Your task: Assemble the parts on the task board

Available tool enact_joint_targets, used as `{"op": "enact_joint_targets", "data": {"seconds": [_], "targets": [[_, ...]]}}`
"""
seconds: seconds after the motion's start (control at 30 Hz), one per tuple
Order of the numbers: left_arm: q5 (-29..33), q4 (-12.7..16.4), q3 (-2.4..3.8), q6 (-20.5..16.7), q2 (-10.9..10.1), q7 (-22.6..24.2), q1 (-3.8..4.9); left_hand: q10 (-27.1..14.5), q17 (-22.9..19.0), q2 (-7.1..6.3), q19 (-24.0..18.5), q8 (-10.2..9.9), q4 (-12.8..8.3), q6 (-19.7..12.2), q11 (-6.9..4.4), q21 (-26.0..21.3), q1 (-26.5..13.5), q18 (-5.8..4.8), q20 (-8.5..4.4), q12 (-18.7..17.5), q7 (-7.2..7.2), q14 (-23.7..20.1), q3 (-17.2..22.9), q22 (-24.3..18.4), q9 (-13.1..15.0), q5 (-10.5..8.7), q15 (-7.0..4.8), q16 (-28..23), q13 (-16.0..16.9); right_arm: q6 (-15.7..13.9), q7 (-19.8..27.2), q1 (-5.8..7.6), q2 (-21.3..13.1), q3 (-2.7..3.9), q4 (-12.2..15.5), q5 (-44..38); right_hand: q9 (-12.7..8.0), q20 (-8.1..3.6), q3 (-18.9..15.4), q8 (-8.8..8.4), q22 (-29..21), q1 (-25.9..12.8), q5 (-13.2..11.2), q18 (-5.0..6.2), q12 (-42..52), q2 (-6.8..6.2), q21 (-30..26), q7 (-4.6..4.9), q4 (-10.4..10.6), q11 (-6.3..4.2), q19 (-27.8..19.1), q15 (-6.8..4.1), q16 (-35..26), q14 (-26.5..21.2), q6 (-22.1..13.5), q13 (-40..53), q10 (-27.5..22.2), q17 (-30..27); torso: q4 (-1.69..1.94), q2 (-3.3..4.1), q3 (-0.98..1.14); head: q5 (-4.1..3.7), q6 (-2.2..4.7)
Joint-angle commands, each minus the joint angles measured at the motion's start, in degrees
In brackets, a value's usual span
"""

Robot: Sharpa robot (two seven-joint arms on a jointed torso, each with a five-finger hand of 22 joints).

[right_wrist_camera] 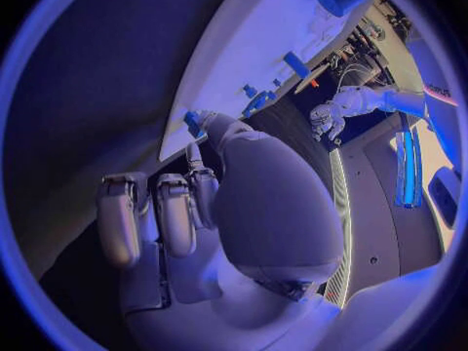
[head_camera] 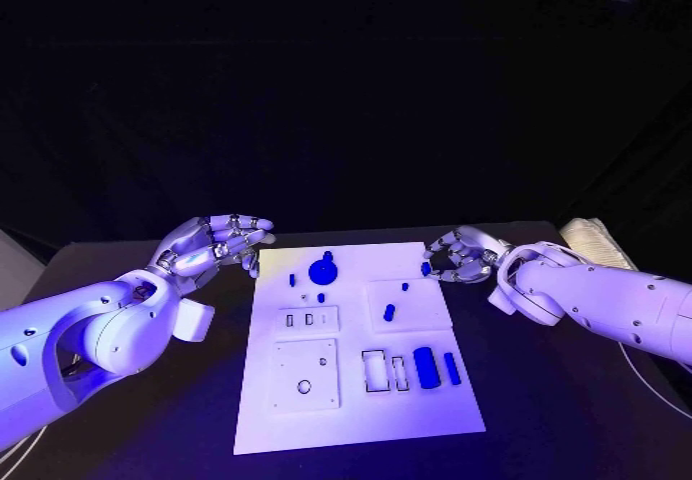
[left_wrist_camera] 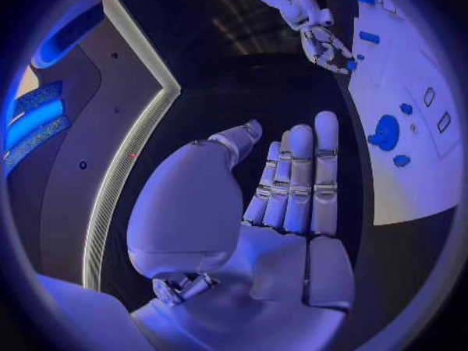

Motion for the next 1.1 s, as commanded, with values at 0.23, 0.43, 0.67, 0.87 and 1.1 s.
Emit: {"op": "enact_joint_targets", "data": {"seconds": [0.23, 0.43, 0.67, 0.87, 1.1], "targets": [[-0.24, 0.04, 0.01, 1.15, -0.04, 0.6, -0.01, -0.19, -0.07, 0.44, -0.43, 0.43, -0.22, -0.13, -0.12, 0.26, 0.16, 0.89, -0.18, 0.33, -0.04, -0.27, -0.35, 0.1, 0.15, -0.01, -0.09, 0.31, 0.14, -0.07, -0.39, -0.43, 0.69, 0.01, -0.38, -1.15, -0.05, 0.18, 1.72, 0.41, 12.28, -0.26, -0.06, -0.82, 0.54, 0.89, 0.17, -0.18, -0.29, -0.11, 4.44, 0.16, 0.27, 5.7, 1.34, 8.27, 0.61, 13.69, -0.07, 0.01, 0.08, -0.02, -0.29], [-0.24, 0.04, 0.01, 1.14, -0.08, 0.56, -0.01, -0.19, -0.07, 0.44, -0.43, 0.43, -0.22, -0.13, -0.12, 0.26, 0.16, 0.89, -0.18, 0.33, -0.04, -0.27, -0.35, 0.1, 0.15, -0.01, -0.09, 0.31, 0.14, -0.49, -0.88, -0.55, 1.1, 0.01, -0.57, -1.26, -0.02, 0.07, 3.16, 0.91, 12.33, -0.87, -0.36, -0.83, 0.81, 1.58, 0.2, -0.36, -0.42, -0.28, 4.47, 0.03, 0.28, 5.71, 2.42, 8.48, 0.91, 13.72, -0.02, 0.04, 0.04, -0.02, -0.73], [-0.24, 0.23, 0.01, 1.12, -0.13, 0.34, 0.0, -0.33, -0.09, 0.44, -0.48, 0.42, -0.18, -0.26, -0.07, 0.33, 0.11, 0.88, -0.19, 0.42, 0.05, -0.28, -0.39, 0.13, 0.2, -0.02, -0.08, 0.34, 0.18, -0.8, -1.37, -0.58, 1.56, 0.01, -1.07, -1.52, -0.06, -0.14, 6.18, 1.47, 12.36, -1.71, -2.56, -0.83, 0.99, 3.1, 0.21, -0.62, -1.02, -0.52, 4.48, -0.19, 0.29, 5.72, 3.42, 8.63, 1.09, 13.76, 0.14, -0.02, 0.04, -0.2, -0.6], [-0.24, 0.18, 0.01, 1.15, -0.18, 0.3, 0.0, -0.69, -0.13, 0.53, -0.59, 0.36, 0.26, -0.6, 0.11, 0.45, -0.43, 0.84, -0.1, 0.59, 0.26, -0.3, -0.58, 0.16, 0.27, -0.02, 0.07, 0.41, 0.25, -0.69, -1.62, -0.9, 2.04, 0.01, -1.7, -1.34, 0.02, -0.21, 6.7, 1.78, 12.34, -2.24, -2.69, -0.82, 0.97, 3.36, 0.17, -0.8, -1.05, -0.65, 4.47, -0.29, 0.27, 5.71, 3.83, 8.61, 1.07, 13.71, -0.01, -0.09, 0.01, -0.07, -0.68], [-0.24, 0.28, 0.01, 1.13, -0.43, 0.21, 0.0, -0.74, -0.13, 0.56, -0.61, 0.36, 0.35, -0.64, 0.12, 0.47, -0.54, 0.84, -0.08, 0.63, 0.28, -0.3, -0.62, 0.16, 0.29, -0.02, 0.09, 0.42, 0.27, -1.42, -1.94, -1.17, 2.39, 0.01, -2.2, -1.26, 0.11, -0.31, 6.98, 2.08, 12.3, -2.75, -2.99, -0.81, 1.11, 3.35, 0.12, -0.99, -1.17, -0.81, 4.44, -0.42, 0.25, 5.7, 4.16, 8.73, 1.21, 13.67, 0.0, 0.03, 0.04, 0.0, -0.46]]}}
